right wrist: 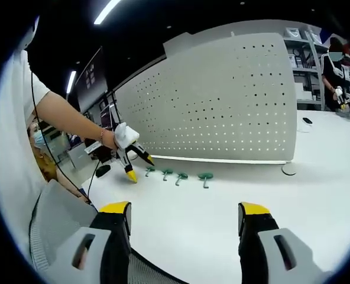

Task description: Insert the hook assembly into the mounting plate slot until the hook locks in place.

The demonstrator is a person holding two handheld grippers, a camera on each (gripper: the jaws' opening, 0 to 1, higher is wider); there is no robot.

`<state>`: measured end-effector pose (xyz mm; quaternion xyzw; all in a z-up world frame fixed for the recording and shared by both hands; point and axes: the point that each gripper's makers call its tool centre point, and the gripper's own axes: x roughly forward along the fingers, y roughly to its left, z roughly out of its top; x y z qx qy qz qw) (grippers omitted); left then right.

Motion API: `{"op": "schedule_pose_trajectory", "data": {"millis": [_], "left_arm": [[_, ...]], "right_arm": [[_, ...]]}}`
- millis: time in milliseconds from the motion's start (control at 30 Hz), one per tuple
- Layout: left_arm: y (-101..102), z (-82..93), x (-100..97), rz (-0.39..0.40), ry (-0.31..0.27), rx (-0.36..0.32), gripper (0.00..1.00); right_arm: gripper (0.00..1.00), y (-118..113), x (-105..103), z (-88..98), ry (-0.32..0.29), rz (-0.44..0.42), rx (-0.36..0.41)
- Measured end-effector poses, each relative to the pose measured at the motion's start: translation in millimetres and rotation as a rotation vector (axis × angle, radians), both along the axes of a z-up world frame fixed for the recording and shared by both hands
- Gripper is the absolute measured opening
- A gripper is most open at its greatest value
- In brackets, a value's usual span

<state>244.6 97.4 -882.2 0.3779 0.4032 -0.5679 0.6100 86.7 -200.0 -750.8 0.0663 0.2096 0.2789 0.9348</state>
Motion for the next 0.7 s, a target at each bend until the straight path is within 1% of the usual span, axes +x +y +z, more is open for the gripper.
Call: {"op": "schedule_pose_trajectory", "data": {"millis": [33, 67, 367, 467, 500, 533, 700], "left_arm": [[1, -0.5, -0.6, 0.004, 0.008, 0.003, 0.68], [0, -0.4, 0.6, -0.002, 0.001, -0.001, 0.68], [1, 0.2, 2.4, -0.016, 0.002, -0.005, 0.64], [2, 0.9, 6.3, -0.019, 0.002, -0.007, 0.6], [2, 1.1, 9.9, -0.009, 0.002, -0.005, 0.58], [3, 1.3, 11.5, -0.001, 0.003, -0.002, 0.55], [3, 2.5, 16.6, 0.008, 0.002, 0.018, 0.47]], "right_arm": [[0.72, 0, 0, -0.2, 0.0, -0.001, 0.0], [0.72, 0, 0, 0.1, 0.0, -0.002, 0.0], [0.71, -3, 0, 0.7, -0.002, -0.009, 0.002], [0.71, -3, 1, 1.1, -0.002, -0.01, 0.001], [0.71, -3, 1, 1.3, -0.003, -0.01, 0.0], [0.7, -3, 1, 1.5, -0.003, -0.009, -0.001], [0.69, -3, 1, 1.9, -0.004, -0.006, -0.005]]}}
